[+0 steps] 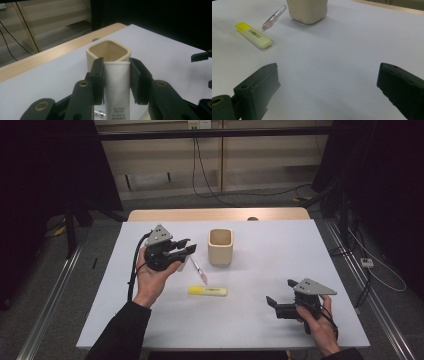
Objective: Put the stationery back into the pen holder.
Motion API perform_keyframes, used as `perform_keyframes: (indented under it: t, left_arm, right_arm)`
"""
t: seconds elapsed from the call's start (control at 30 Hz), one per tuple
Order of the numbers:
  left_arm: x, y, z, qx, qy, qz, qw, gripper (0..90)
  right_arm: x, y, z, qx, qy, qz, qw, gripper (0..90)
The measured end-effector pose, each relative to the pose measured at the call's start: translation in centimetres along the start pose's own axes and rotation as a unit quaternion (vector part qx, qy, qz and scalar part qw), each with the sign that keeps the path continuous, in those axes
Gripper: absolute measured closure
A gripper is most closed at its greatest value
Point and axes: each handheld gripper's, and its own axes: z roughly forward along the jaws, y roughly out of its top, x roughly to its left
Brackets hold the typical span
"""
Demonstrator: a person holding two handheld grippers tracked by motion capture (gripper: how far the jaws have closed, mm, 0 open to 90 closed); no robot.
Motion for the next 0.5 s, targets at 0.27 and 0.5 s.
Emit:
perform_keyframes:
  t: [0.27,0.5]
  left_arm:
    - [-0.2,1.1,1.0,-0.016,-0.005,0.009,0.9998,67.3]
    - [-0.2,2.8,2.2,-0.023,-0.010,0.019,0.9995,67.2]
  right_arm:
    - [0.0,0.0,0.0,-0.001,0.000,0.001,1.0000,3.8]
    - [0.0,0.0,0.0,0.001,0.000,0.001,1.0000,3.9]
